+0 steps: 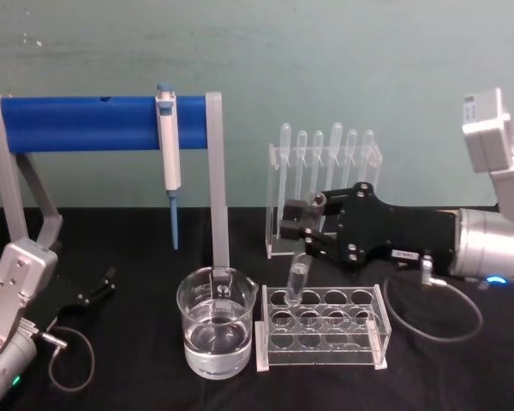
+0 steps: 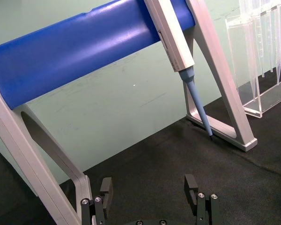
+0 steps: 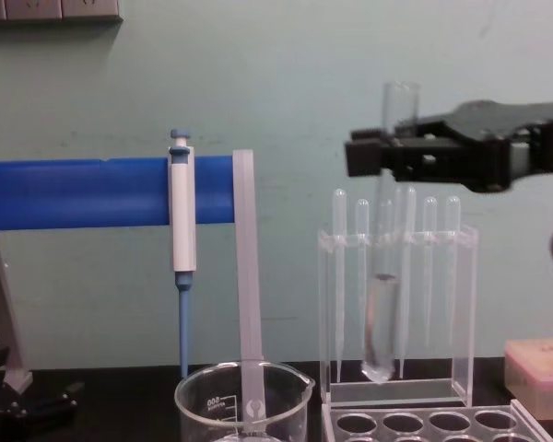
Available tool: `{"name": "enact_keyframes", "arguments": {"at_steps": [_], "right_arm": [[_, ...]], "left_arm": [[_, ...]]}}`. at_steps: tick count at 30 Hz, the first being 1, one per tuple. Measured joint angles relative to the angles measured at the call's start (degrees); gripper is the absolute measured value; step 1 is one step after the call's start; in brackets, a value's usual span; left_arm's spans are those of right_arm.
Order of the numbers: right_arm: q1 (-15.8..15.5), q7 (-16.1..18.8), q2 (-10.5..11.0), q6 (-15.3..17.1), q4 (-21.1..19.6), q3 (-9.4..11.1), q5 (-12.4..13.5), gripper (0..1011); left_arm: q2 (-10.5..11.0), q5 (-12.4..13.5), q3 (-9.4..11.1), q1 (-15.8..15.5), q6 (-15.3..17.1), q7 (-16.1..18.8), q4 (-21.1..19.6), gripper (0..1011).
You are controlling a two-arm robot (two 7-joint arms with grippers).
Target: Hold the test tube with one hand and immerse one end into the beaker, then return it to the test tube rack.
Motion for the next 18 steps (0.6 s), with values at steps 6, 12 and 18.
{"name": "enact_keyframes", "arguments": {"at_steps": [6,12,18], "right_arm": [[-3.58,-1.17,2.29,-1.94,-1.41,1.7,-0.48,226],[-5.1,-1.26,2.3,-3.68,-0.37,2.11,-2.5,226],[-5.88,-1.16,1.54,-4.82,0.98,2.4,-3.6,227]], "left_arm": [[0.0,0.0,0.0,0.0,0.0,0.0,0.0,1000],[0.0,0.0,0.0,0.0,0.0,0.0,0.0,1000],[0.0,0.0,0.0,0.0,0.0,0.0,0.0,1000]]}}
